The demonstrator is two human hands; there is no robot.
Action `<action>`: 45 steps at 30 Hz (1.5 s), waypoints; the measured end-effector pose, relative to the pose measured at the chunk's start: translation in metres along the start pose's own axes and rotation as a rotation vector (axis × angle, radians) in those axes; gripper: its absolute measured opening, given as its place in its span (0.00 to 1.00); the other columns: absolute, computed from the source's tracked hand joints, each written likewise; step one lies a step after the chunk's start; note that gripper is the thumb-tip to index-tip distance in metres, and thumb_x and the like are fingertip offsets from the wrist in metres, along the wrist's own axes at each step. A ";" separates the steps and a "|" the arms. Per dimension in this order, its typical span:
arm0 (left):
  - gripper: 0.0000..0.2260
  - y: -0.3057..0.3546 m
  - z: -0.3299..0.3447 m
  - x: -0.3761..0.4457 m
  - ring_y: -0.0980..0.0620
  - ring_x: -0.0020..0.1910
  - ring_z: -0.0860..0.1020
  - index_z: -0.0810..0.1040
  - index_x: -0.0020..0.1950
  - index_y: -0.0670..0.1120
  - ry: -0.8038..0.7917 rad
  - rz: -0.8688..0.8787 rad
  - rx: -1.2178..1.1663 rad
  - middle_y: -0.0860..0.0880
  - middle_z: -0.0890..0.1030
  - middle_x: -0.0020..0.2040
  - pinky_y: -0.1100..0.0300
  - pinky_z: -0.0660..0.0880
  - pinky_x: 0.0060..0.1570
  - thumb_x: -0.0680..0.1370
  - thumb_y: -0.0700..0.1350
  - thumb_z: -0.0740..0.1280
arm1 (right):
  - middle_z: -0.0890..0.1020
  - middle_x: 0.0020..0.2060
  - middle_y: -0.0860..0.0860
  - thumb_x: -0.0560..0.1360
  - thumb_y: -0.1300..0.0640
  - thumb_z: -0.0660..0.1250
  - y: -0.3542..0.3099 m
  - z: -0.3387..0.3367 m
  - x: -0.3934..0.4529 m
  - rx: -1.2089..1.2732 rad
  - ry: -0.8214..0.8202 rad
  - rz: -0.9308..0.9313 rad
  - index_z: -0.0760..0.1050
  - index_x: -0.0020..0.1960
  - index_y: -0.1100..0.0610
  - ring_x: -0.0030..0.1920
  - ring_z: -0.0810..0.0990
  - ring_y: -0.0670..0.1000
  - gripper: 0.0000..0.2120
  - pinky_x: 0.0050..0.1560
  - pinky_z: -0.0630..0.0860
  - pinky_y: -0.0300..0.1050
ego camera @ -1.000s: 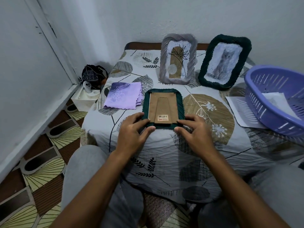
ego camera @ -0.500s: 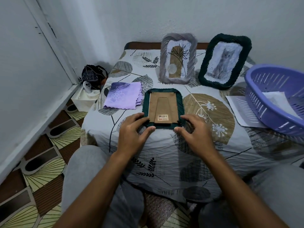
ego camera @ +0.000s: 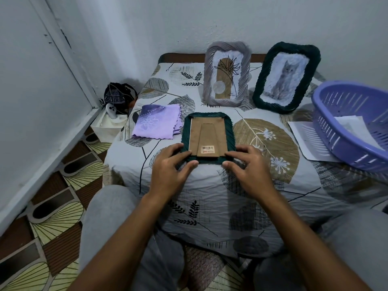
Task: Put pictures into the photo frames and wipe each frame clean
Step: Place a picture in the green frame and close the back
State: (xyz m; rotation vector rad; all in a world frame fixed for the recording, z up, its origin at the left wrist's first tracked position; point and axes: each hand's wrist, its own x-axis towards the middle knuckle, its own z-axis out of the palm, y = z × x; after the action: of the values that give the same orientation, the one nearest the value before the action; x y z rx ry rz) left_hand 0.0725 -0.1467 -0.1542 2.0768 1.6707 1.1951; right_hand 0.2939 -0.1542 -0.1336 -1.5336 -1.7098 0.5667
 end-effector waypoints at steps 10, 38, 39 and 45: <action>0.23 0.008 -0.007 0.001 0.50 0.57 0.77 0.83 0.56 0.45 -0.038 -0.047 -0.017 0.46 0.79 0.59 0.46 0.75 0.58 0.70 0.61 0.68 | 0.74 0.62 0.52 0.72 0.52 0.72 -0.004 -0.003 0.000 -0.002 -0.034 0.026 0.79 0.61 0.54 0.63 0.70 0.50 0.19 0.63 0.72 0.54; 0.18 0.120 -0.026 0.135 0.45 0.50 0.79 0.78 0.55 0.43 -0.316 -0.573 -0.916 0.50 0.81 0.45 0.50 0.76 0.49 0.75 0.56 0.68 | 0.84 0.37 0.50 0.62 0.64 0.73 -0.092 -0.089 0.094 0.891 -0.231 0.228 0.80 0.47 0.57 0.38 0.83 0.48 0.14 0.36 0.77 0.41; 0.20 0.128 -0.028 0.137 0.45 0.49 0.80 0.78 0.57 0.42 -0.329 -0.550 -0.971 0.50 0.82 0.44 0.48 0.78 0.48 0.74 0.57 0.68 | 0.84 0.37 0.49 0.62 0.65 0.74 -0.097 -0.092 0.091 0.818 -0.205 0.156 0.80 0.46 0.56 0.38 0.83 0.48 0.14 0.36 0.78 0.40; 0.25 0.146 -0.035 0.142 0.43 0.48 0.82 0.75 0.61 0.38 -0.390 -0.523 -1.319 0.43 0.82 0.48 0.45 0.80 0.42 0.70 0.52 0.69 | 0.84 0.42 0.56 0.64 0.60 0.79 -0.112 -0.096 0.081 0.384 -0.064 -0.165 0.81 0.52 0.52 0.43 0.84 0.55 0.18 0.46 0.82 0.52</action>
State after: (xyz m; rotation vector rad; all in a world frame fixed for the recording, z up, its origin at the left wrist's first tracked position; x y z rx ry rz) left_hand 0.1554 -0.0790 0.0226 0.8772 0.7242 1.0924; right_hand 0.2979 -0.1110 0.0288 -1.1041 -1.6407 0.8107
